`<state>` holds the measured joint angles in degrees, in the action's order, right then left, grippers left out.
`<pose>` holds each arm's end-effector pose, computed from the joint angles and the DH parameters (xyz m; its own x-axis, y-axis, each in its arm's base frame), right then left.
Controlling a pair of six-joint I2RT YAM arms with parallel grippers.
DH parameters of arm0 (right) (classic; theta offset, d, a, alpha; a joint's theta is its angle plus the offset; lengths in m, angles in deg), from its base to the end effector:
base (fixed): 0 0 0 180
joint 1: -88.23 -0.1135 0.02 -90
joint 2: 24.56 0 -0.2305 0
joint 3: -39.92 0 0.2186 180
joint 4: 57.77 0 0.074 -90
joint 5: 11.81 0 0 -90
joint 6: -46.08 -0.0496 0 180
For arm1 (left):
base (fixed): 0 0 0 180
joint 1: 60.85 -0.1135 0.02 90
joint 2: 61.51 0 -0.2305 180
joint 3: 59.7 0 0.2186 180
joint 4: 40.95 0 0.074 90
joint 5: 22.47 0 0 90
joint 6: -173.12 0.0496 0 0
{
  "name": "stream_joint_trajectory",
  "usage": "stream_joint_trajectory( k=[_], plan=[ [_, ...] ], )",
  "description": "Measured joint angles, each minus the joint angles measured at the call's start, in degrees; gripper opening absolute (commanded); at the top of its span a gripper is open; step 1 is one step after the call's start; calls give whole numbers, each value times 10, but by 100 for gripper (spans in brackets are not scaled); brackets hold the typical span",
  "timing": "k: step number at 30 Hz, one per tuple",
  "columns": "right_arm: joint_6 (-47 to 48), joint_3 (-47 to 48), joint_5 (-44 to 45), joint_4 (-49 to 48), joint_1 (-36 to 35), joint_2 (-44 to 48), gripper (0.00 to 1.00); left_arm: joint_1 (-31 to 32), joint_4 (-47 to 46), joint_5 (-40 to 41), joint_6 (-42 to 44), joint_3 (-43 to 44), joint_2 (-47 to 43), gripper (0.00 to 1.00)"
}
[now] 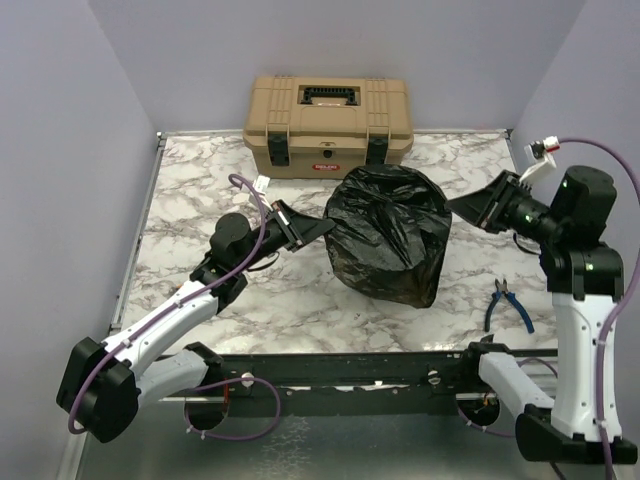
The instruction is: Put the trash bags into the trash bin
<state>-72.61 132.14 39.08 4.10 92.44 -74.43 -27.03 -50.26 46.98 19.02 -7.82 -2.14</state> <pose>0.1409 0.0210 0.3994 -0.5496 0.4140 -0.7256 -0.3102 0.7054 0.6374 0.1894 -0.1479 0.2872 -0.7195 -0.5318 -0.4466 0.3787 0.2386 -0.8942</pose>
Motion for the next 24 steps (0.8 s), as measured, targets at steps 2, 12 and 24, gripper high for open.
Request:
stream_joint_trajectory(
  k=[2,12,24],
  plan=[
    [13,8,-17,-3,0,-29,14,0,-2,0,-2,0,0,3],
    [74,36,-1,7,-89,-113,12,0,16,-2,24,1,1,37],
    [113,64,44,16,-126,-155,11,1,42,-22,43,39,16,61]
  ],
)
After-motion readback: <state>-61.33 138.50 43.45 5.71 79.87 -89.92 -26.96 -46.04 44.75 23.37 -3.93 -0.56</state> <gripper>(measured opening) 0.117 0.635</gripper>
